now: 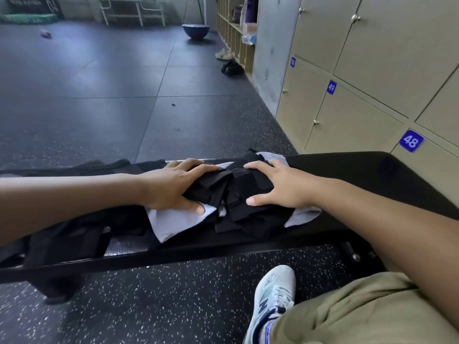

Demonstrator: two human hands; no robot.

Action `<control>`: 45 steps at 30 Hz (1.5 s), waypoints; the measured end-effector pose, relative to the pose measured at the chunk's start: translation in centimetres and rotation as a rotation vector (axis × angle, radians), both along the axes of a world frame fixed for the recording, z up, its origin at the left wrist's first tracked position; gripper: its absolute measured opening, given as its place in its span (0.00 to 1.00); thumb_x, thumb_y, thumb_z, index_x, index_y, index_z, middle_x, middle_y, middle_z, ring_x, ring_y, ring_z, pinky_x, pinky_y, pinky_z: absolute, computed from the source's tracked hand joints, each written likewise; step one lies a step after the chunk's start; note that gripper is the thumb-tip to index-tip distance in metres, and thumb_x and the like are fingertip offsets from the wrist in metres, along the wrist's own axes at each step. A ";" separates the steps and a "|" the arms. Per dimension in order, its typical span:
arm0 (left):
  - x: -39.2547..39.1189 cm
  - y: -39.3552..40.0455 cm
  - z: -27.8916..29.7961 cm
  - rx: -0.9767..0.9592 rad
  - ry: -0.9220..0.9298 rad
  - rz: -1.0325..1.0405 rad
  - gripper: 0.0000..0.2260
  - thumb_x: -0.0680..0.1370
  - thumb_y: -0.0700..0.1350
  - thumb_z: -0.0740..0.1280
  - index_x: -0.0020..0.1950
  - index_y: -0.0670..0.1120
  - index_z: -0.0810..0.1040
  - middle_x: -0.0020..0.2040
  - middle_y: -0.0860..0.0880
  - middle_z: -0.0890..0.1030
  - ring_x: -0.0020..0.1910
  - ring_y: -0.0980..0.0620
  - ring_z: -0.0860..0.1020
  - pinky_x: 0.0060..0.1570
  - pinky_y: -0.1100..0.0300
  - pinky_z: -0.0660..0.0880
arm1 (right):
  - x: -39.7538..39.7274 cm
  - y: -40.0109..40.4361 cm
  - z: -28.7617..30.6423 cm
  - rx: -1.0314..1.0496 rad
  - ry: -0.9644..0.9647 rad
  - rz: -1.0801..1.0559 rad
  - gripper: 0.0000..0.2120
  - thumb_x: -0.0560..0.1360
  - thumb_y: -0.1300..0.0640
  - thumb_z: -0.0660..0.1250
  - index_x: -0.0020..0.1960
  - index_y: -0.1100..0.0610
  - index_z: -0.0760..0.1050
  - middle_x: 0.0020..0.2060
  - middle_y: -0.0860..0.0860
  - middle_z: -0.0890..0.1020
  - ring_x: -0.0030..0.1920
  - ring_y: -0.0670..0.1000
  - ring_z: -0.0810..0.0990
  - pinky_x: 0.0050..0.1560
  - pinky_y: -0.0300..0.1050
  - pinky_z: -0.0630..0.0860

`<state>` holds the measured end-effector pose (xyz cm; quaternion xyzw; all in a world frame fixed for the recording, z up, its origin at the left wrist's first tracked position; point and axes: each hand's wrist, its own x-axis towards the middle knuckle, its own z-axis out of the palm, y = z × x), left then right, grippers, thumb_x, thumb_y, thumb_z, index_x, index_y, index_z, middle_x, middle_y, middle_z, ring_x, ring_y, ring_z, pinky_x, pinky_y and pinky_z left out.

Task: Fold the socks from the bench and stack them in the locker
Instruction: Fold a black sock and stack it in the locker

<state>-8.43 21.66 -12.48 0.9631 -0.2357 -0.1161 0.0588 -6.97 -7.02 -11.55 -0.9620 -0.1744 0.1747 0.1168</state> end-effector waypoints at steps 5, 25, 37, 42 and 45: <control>0.4 -2.4 -0.9 -0.026 -0.025 -0.012 0.44 0.71 0.66 0.72 0.79 0.70 0.48 0.80 0.57 0.57 0.79 0.43 0.57 0.74 0.40 0.65 | -0.1 -2.8 0.0 0.020 0.014 -0.028 0.40 0.70 0.32 0.71 0.76 0.30 0.54 0.78 0.48 0.55 0.75 0.57 0.64 0.72 0.58 0.68; 3.6 -20.9 -1.6 -0.067 -0.054 -0.076 0.41 0.74 0.67 0.70 0.80 0.66 0.50 0.80 0.51 0.57 0.74 0.36 0.62 0.67 0.34 0.68 | 1.2 -19.3 -0.8 -0.122 0.013 -0.301 0.41 0.71 0.36 0.73 0.74 0.23 0.48 0.80 0.55 0.55 0.77 0.63 0.60 0.75 0.63 0.62; 5.5 -30.0 -2.2 -0.092 -0.053 -0.079 0.41 0.74 0.68 0.70 0.80 0.64 0.50 0.80 0.48 0.57 0.74 0.34 0.62 0.65 0.31 0.67 | 1.8 -26.6 -0.7 -0.185 -0.028 -0.442 0.42 0.75 0.41 0.72 0.77 0.28 0.47 0.77 0.59 0.63 0.76 0.63 0.61 0.74 0.62 0.63; 5.7 -32.5 -2.2 -0.086 -0.058 -0.051 0.39 0.74 0.68 0.68 0.80 0.64 0.52 0.78 0.48 0.58 0.73 0.34 0.63 0.65 0.30 0.66 | 1.4 -29.0 -0.7 -0.192 -0.066 -0.530 0.42 0.76 0.43 0.72 0.78 0.29 0.47 0.77 0.58 0.63 0.77 0.62 0.59 0.75 0.61 0.62; 5.6 -33.5 -2.3 -0.087 -0.074 -0.049 0.39 0.74 0.70 0.67 0.79 0.64 0.52 0.79 0.48 0.57 0.73 0.35 0.62 0.64 0.31 0.65 | 1.1 -29.8 -0.7 -0.189 -0.094 -0.563 0.43 0.76 0.43 0.72 0.79 0.31 0.47 0.77 0.58 0.62 0.77 0.62 0.57 0.75 0.60 0.62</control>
